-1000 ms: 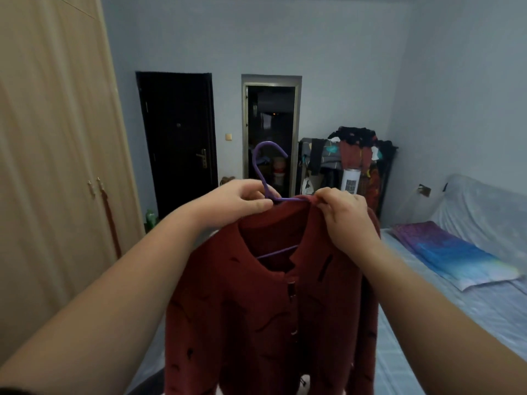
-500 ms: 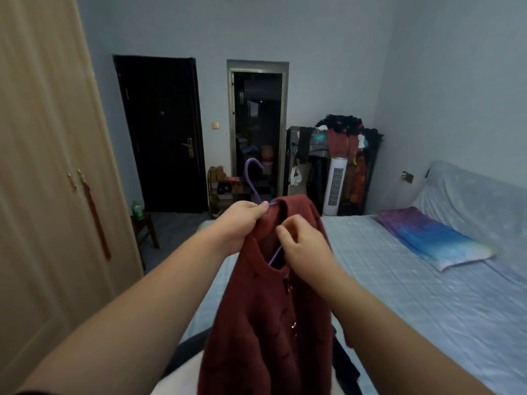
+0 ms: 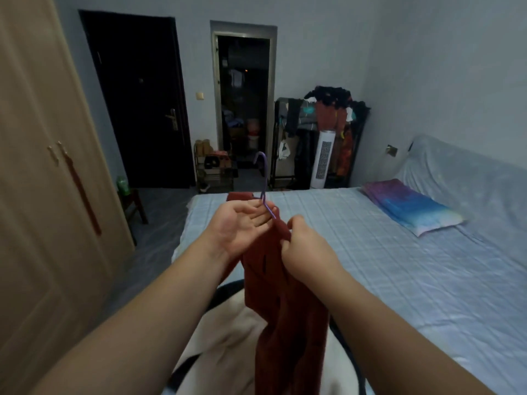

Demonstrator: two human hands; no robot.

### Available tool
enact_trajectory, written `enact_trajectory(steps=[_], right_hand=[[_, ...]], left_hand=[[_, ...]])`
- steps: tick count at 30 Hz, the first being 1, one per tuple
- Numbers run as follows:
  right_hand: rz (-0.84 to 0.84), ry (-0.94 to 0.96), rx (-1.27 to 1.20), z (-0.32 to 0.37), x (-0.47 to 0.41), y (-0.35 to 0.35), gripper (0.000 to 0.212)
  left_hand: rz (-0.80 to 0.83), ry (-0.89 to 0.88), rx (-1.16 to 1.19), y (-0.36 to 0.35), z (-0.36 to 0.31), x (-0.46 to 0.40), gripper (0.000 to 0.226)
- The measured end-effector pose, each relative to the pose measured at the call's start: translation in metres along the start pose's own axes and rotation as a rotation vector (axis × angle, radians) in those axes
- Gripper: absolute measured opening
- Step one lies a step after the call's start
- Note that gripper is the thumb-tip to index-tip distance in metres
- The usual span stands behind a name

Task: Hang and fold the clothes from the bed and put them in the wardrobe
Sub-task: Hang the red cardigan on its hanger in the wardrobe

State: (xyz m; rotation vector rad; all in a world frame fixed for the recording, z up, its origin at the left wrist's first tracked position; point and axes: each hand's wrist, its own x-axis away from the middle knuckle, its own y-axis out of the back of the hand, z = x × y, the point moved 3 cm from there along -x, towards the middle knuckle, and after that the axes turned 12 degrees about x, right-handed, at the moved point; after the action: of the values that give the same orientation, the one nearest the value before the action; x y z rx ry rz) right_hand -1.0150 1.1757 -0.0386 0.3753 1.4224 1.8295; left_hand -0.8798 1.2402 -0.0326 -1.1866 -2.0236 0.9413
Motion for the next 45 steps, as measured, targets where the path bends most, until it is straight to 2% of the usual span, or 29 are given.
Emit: enact_trajectory(steps=[4,8,10,15,19,26,29,33,36,39,41,45], right_hand=[[-0.02,0.052,0.049,0.006,0.006,0.004,0.008],[-0.098,0.206,0.117,0.023,0.014,0.024,0.028],[-0.131,0.287,0.174,0.029,0.021,0.034,0.032],[-0.123,0.543,0.256,0.041,0.058,0.054,0.018],[-0.136,0.681,0.16,0.045,0.099,0.067,0.011],[-0.025,0.862,-0.041,0.094,0.164,0.058,0.016],[0.084,0.916,-0.141,0.125,0.193,0.049,0.017],[0.17,0.998,-0.212,0.178,0.237,0.031,0.017],[0.18,1.086,-0.237,0.231,0.277,0.023,0.019],[0.178,1.155,-0.248,0.291,0.314,0.018,0.02],[0.149,1.204,-0.237,0.334,0.335,0.015,0.021],[0.066,1.241,-0.21,0.416,0.373,0.019,0.031]], left_hand=[[-0.052,-0.099,-0.14,-0.001,-0.006,0.033,0.049],[-0.063,-0.18,-0.14,-0.007,-0.017,0.07,0.05],[-0.073,-0.22,-0.143,-0.01,-0.018,0.091,0.05],[-0.148,-0.356,-0.223,-0.023,-0.001,0.152,0.045],[-0.242,-0.494,-0.288,-0.026,0.019,0.208,0.034],[-0.597,-0.776,-0.744,0.001,0.017,0.343,0.045],[-0.792,-0.8,-0.902,0.027,0.013,0.409,0.043],[-1.024,-0.827,-0.965,0.058,0.015,0.495,0.039],[-1.19,-0.876,-0.967,0.074,0.01,0.561,0.039],[-1.424,-0.887,-1.147,0.087,-0.005,0.632,0.032],[-1.576,-0.882,-1.264,0.096,-0.022,0.68,0.042],[-1.757,-0.853,-1.482,0.113,-0.069,0.765,0.054]])
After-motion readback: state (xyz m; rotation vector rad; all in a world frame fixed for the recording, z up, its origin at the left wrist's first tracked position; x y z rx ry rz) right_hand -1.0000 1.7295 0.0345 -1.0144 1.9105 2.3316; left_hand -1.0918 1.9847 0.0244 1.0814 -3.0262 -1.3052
